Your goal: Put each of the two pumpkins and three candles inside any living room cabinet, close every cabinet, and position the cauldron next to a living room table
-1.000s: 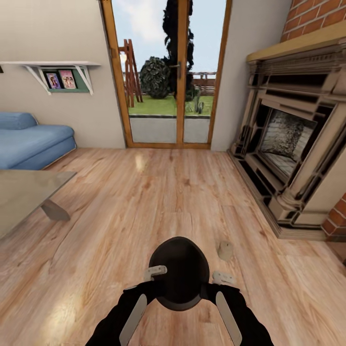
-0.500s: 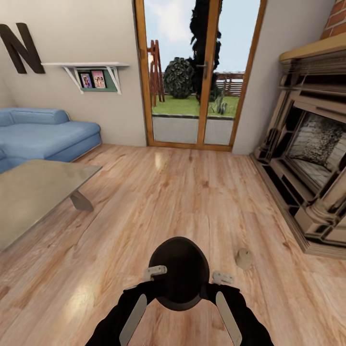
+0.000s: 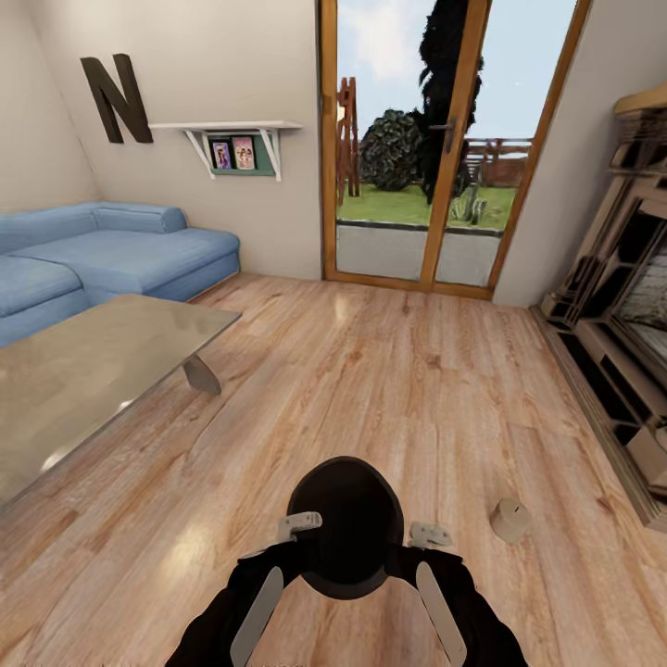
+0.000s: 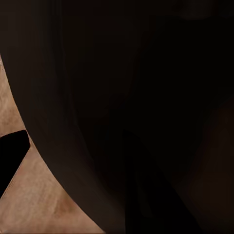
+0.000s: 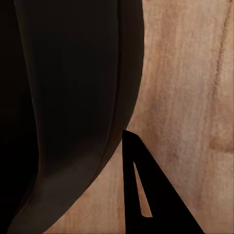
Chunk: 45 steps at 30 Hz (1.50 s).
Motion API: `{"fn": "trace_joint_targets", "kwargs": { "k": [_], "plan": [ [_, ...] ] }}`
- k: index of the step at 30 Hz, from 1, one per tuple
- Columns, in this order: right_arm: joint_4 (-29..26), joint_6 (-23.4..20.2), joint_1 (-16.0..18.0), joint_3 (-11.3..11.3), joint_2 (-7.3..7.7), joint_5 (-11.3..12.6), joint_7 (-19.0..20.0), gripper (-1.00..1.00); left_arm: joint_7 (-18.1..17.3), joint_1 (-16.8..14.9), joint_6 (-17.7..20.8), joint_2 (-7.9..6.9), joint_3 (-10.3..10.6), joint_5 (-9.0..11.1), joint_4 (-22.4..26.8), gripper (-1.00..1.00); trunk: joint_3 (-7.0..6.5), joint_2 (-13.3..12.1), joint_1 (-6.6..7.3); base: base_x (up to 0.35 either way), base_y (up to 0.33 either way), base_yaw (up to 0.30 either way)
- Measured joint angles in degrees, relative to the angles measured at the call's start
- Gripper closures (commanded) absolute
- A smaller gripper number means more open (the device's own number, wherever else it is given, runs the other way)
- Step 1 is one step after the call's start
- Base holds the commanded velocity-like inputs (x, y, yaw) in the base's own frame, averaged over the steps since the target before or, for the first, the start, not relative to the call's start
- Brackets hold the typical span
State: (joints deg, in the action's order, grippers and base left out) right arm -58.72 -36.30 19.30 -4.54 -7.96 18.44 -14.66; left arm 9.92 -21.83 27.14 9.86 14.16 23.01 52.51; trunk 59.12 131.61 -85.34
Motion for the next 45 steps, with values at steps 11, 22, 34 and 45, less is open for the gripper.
{"fn": "trace_joint_targets", "kwargs": {
  "k": [11,22,34,45],
  "plan": [
    [0.02,0.56,-0.01,-0.07,-0.04,0.30,-0.01,1.00,-0.01,0.00,-0.06,-0.11,0.08,-0.20,0.34,1.00,0.00,0.00,0.00,0.000,0.000,0.286],
    [0.03,0.77,-0.01,-0.12,0.02,0.58,0.01,1.00,0.12,0.00,-0.01,-0.05,0.10,-0.45,0.49,1.00,0.00,0.00,0.00,0.000,0.000,0.286],
    [0.02,0.78,0.00,-0.12,-0.02,0.57,0.01,1.00,0.14,0.00,0.02,-0.10,0.12,-0.42,0.58,1.00,0.00,0.00,-0.01,-0.032,0.000,0.286],
    [0.00,-0.18,0.00,0.03,-0.03,-0.10,0.01,1.00,0.04,0.00,0.12,-0.02,0.00,0.13,-0.03,1.00,0.00,0.00,-0.01,-0.202,0.000,0.286]
  ]
}}
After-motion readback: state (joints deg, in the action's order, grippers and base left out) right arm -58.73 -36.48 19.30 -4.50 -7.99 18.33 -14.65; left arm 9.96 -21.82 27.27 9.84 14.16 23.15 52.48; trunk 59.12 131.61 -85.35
